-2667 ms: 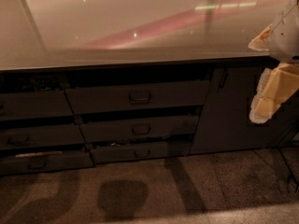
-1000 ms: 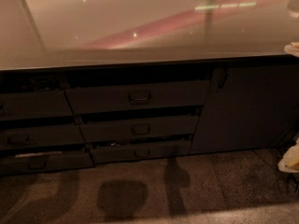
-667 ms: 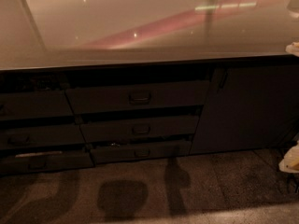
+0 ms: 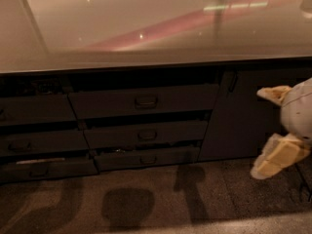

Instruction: Open top drawer

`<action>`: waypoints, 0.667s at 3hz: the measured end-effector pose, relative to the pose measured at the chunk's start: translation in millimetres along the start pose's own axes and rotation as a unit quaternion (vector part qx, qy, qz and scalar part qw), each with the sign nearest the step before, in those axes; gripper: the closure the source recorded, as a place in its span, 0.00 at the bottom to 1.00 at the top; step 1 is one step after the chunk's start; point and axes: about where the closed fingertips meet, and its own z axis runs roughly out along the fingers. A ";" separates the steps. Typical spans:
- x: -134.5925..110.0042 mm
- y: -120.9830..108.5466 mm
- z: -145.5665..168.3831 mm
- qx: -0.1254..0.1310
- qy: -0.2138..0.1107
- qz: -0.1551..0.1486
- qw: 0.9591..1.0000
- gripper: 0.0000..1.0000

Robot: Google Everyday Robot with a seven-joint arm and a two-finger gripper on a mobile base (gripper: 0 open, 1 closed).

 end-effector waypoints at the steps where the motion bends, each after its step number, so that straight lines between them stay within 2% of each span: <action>1: -1.0 -3.3 47.6 -0.040 -0.029 0.011 0.999 0.00; 2: -1.1 -3.3 47.6 -0.040 -0.029 0.011 0.999 0.00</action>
Offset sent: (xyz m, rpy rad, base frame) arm 0.0165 0.0108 -0.0297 0.0579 0.0435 0.0220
